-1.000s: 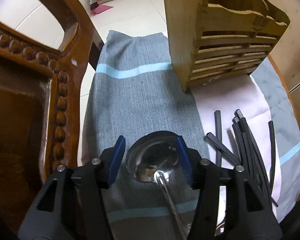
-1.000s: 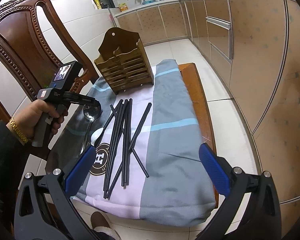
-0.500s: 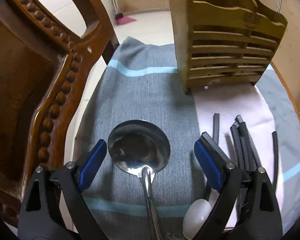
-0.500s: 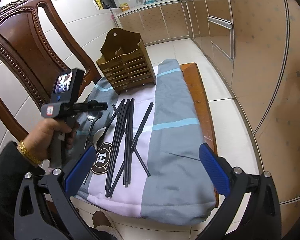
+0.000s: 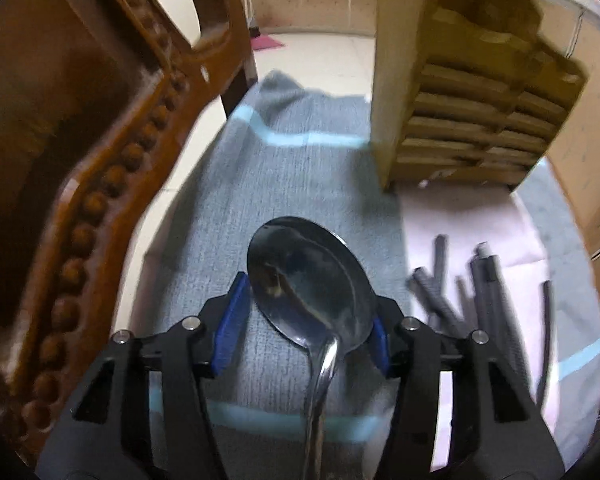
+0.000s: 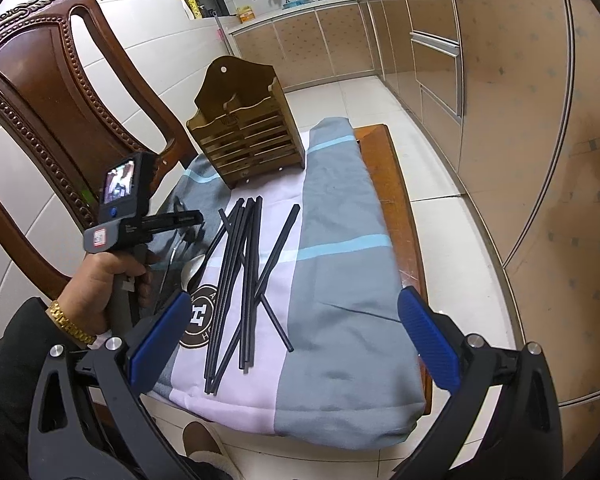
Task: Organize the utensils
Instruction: 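Lift the steel ladle off the cloth with the left tool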
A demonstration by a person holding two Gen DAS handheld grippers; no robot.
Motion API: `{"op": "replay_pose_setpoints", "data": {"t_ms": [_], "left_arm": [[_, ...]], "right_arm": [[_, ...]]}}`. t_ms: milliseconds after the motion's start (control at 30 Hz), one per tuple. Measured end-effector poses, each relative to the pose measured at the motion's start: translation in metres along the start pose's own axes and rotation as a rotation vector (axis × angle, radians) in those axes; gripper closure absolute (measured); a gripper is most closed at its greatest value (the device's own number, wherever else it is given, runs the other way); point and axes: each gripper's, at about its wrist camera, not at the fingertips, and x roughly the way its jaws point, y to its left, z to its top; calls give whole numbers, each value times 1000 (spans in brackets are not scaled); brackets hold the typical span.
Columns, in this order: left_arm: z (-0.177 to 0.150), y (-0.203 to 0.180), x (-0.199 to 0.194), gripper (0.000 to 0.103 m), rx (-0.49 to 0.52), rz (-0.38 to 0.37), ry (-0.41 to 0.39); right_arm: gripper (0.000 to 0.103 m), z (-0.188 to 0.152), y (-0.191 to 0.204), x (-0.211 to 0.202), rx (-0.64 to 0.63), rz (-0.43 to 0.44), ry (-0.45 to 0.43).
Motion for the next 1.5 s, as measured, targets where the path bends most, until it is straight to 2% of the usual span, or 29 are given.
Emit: {"op": "replay_pose_setpoints", "data": {"t_ms": [33,67,167,333,400,433,467,600,667,767,900,1067,1267,1500], "left_arm": [[0,-1,-10,71,3,-17,-19],[0,-3,-23,83,14,-29,-34],[0,-9,-68,83,33,-48,-129],[-2,-6,-118,83,17,-115,-205],[-3,0,-118,77,19,-119,-185],[-4,1,-114,54,20,-117,-175],[-5,4,-108,41,17,-102,-173],[-7,3,-72,40,41,-78,-99],[-7,3,-50,46,53,-78,-51],[-8,3,-24,47,56,-77,-6],[-8,-3,-11,47,59,-97,5],[-7,-14,-4,48,95,-78,14],[-5,-13,13,69,81,-100,38],[-7,-11,-5,90,79,-120,-14]], "right_arm": [[3,0,0,1,0,0,1],[3,0,1,1,-2,-1,2],[3,-1,2,4,-9,-12,4],[3,-2,-3,11,13,-36,23],[3,-3,-4,12,17,-43,26],[3,-4,-4,12,16,-47,25],[3,-5,-4,11,13,-52,24],[3,-8,-4,15,17,-54,41],[3,-9,-2,16,9,-55,45],[3,-9,-2,19,0,-55,52],[3,-7,-4,21,11,-49,61],[3,-8,0,24,-5,-38,70],[3,-10,1,24,-8,-38,77],[3,-10,2,24,-10,-40,77]]}}
